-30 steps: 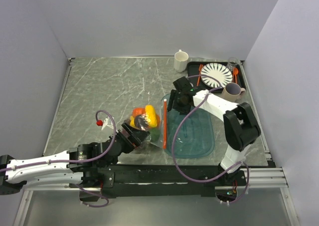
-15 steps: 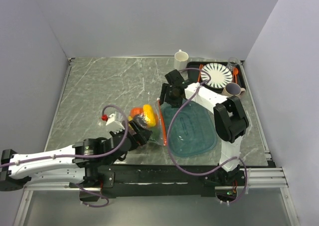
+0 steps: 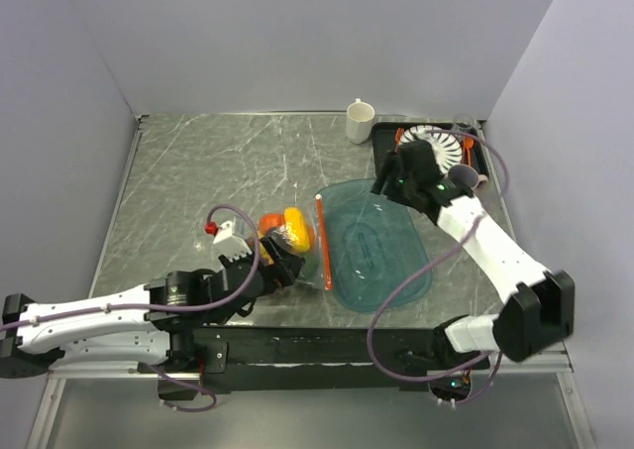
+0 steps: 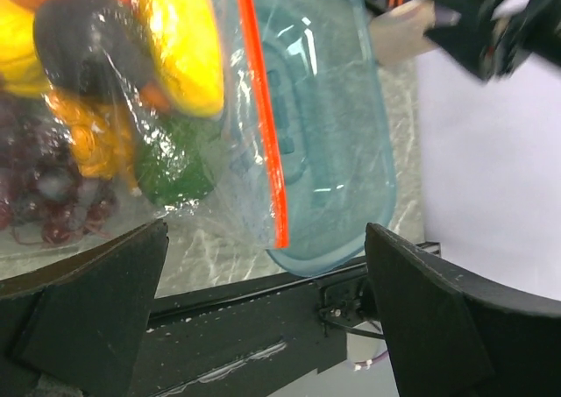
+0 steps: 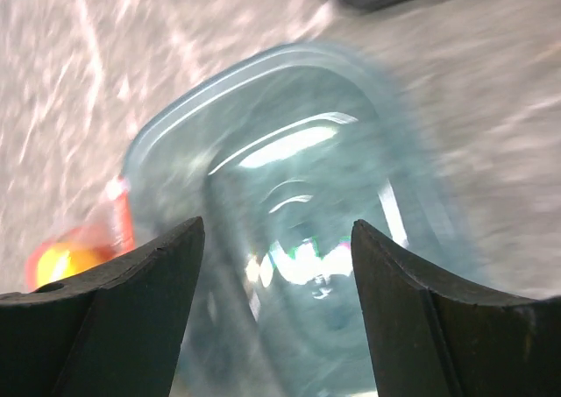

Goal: Place the food in the zip-top bag and seal the zipper
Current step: Reset both arms

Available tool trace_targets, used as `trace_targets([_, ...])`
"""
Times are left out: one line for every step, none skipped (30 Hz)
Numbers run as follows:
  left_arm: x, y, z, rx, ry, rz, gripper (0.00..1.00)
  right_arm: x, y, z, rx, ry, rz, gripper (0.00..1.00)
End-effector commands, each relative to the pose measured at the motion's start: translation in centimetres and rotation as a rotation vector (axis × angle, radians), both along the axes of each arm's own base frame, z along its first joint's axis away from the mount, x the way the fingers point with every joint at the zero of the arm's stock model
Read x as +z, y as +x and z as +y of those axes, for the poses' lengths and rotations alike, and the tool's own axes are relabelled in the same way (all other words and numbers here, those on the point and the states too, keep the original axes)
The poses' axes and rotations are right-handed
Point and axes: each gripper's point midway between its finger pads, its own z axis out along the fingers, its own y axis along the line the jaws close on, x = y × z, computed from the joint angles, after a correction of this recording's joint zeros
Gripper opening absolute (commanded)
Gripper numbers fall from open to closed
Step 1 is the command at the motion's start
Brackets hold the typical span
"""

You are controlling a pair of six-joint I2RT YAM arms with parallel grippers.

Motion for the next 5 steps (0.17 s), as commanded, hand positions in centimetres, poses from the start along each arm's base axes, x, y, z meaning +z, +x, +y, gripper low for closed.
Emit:
trace_targets([1.4,0.6,1.3,0.027,-0.002,-0.064,0.99,0.8,-1.1,-4.4,-0.078,-0.059,-0.107,0.75])
trace_targets([1.5,0.7,1.5,0.035,0.000,-0.068,0.99,0.1,-1.5,-5.0,-0.085,-0.064,-0.112,0.75])
trace_targets([1.7,0.8,1.9,0.045,0.003,-0.074,0.99,0.8,-2.0,-5.6,-0.093,-0.064,-0.142,0.75])
trace_targets([1.8,1.0,2.1,0.048,0.015,-0.085,0.99,0.8,-2.1,-6.6,-0.116,-0.070,-0.150,0.75])
trace_targets([2.0,1.0,2.2,0.050,0.018,-0.090,0.99,0.0,-2.6,-7.2,-0.129,-0.082,-0.136,0.75])
